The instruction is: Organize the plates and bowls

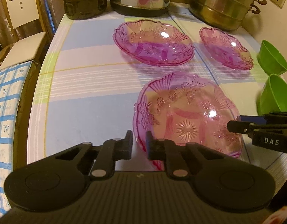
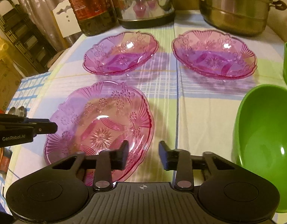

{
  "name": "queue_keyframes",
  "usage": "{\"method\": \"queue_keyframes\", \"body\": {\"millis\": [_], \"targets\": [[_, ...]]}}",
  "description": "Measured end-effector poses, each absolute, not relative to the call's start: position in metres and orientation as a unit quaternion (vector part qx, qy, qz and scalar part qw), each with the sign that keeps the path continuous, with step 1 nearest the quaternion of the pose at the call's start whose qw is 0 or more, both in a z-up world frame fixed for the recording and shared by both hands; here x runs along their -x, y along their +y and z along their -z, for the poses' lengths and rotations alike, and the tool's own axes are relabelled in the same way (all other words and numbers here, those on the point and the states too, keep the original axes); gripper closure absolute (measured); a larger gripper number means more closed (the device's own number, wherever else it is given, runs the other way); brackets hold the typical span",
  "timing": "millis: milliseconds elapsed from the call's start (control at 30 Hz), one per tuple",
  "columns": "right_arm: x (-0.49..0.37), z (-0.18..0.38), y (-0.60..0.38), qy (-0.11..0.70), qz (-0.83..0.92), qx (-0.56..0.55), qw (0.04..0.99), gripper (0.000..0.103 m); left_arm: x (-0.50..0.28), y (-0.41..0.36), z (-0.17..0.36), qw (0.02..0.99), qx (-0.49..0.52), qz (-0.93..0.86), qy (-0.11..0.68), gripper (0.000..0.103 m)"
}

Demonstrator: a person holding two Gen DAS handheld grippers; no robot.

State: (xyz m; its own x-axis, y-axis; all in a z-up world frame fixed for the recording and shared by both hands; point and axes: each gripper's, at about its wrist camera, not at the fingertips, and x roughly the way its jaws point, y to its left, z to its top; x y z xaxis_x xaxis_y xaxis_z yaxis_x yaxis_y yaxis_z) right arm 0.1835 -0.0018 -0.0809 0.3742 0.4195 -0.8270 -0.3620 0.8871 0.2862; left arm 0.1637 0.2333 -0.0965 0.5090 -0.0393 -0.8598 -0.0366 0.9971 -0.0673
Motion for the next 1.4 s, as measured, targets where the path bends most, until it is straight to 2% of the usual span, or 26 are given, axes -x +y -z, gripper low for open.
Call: {"method": "queue_keyframes", "body": {"millis": [100, 267, 467, 767, 967, 1400], "targets": [[-0.183, 0.084, -0.001, 0.511, -0.236, -0.029, 0.826, 0.089, -0.163, 0.233, 0.097, 0.868, 0.041, 0.001, 0.494, 0.093], [-0.182, 0.080, 0.000, 0.512, -0.235, -0.032, 0.826, 0.090, -0.160, 0.228, 0.088, 0.870, 0.038, -0.008, 0.492, 0.093], [-0.183, 0.052, -0.012, 0.494, -0.238, -0.042, 0.835, 0.090, -0.164, 0.220, 0.054, 0.881, 0.036, -0.005, 0.472, 0.093], [-0.225, -0.004, -0.061, 0.457, -0.205, -0.047, 0.864, 0.090, -0.222, 0.171, 0.006, 0.900, 0.037, 0.033, 0.433, 0.093], [-0.269, -0.012, -0.099, 0.447, -0.168, -0.036, 0.878, 0.090, -0.276, 0.128, 0.011, 0.901, 0.047, 0.053, 0.429, 0.093], [-0.354, 0.034, -0.137, 0.475, -0.133, -0.017, 0.869, 0.090, -0.354, 0.087, 0.058, 0.889, 0.048, 0.045, 0.454, 0.093]]}}
